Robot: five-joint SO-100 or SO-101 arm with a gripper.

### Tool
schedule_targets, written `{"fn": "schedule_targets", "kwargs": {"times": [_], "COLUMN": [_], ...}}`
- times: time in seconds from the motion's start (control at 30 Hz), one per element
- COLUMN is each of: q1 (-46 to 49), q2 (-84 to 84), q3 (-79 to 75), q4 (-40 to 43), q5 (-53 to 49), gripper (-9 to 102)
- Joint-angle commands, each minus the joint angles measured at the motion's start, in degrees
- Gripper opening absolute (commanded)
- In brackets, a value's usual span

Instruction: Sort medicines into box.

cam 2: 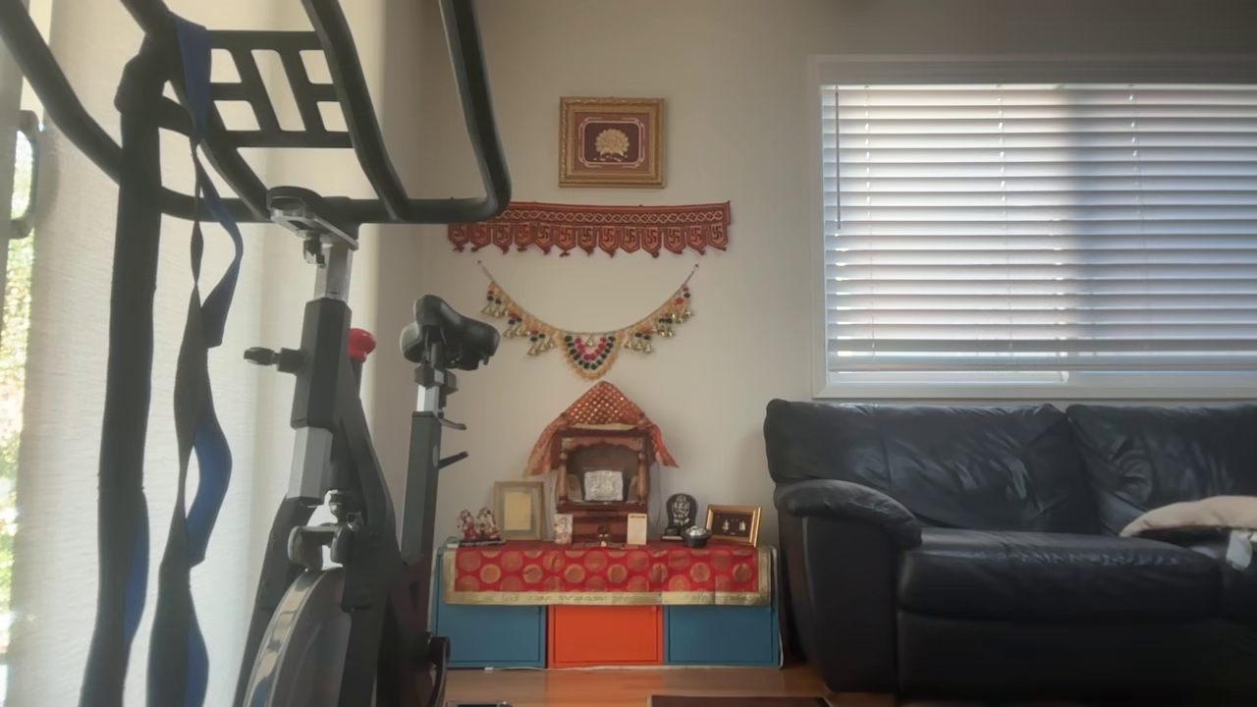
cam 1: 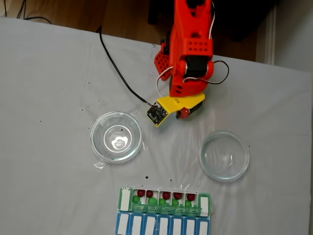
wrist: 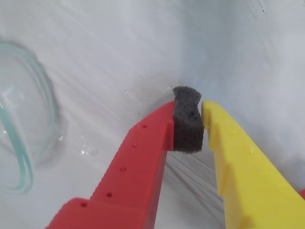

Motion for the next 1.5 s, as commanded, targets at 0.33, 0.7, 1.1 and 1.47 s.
{"fn": "schedule_targets", "kwargs": {"times": [0.33,0.7,1.1,1.47], "q1": [-1.5,1.2,4.8,4.7], "q2": [0.6,0.7,0.6,0.6], "q3": [-0.8,-0.8,-0.8,-0.8], "q4": [6.9,12.5,12.5,12.5], "q5": [8.1,-0.3,-3.7,-3.7], "gripper": [4,5,5,5]}}
